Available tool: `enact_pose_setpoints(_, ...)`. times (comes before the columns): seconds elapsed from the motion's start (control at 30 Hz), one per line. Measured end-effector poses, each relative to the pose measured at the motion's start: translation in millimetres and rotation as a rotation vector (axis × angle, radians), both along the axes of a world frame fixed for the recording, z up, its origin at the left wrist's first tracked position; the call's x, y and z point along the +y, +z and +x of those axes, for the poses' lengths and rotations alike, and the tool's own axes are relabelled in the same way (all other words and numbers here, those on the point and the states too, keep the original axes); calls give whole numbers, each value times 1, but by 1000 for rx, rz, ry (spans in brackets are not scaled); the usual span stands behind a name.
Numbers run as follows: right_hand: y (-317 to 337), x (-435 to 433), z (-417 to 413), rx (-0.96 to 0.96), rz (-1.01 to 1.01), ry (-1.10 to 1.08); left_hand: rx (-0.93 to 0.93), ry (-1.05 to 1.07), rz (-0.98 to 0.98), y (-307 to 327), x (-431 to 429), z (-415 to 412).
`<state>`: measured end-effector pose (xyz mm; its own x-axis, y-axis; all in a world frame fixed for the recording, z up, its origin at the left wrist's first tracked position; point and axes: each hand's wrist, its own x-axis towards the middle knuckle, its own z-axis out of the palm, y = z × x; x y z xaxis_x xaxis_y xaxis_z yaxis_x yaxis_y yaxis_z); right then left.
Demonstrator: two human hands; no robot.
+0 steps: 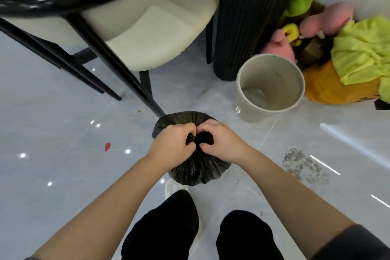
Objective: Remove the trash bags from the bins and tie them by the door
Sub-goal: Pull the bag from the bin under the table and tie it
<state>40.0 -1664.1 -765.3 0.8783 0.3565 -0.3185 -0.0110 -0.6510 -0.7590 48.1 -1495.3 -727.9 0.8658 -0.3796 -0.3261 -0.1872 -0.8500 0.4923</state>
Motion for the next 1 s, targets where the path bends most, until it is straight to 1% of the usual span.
enact_pose_setpoints(0.17,98,20,-11,4,41,55,48,72,-24,104,27,-16)
enact_pose_setpoints(0.27,167,36,-17,8,55,88,42,138,-31,173,45,-26)
enact_pose_setpoints(0.4,253,73,-19,-41,28,137,25,196,-79,256,80,-36)
enact_pose_setpoints(0.5,302,112,-15,-78,28,134,24,216,-72,301,118,-39)
enact_pose_setpoints(0.67,354,190,-8,-83,2,158,29,216,-89,349,195,-34)
enact_pose_setpoints(0.77,373,241,3,-90,4,166,-8,247,-91,368,242,-25)
enact_pose_setpoints(0.87,387,291,22,-88,1,204,-57,288,-59,383,288,-14)
enact_pose_setpoints(1.0,403,352,54,-135,2,289,-106,350,0,400,345,10)
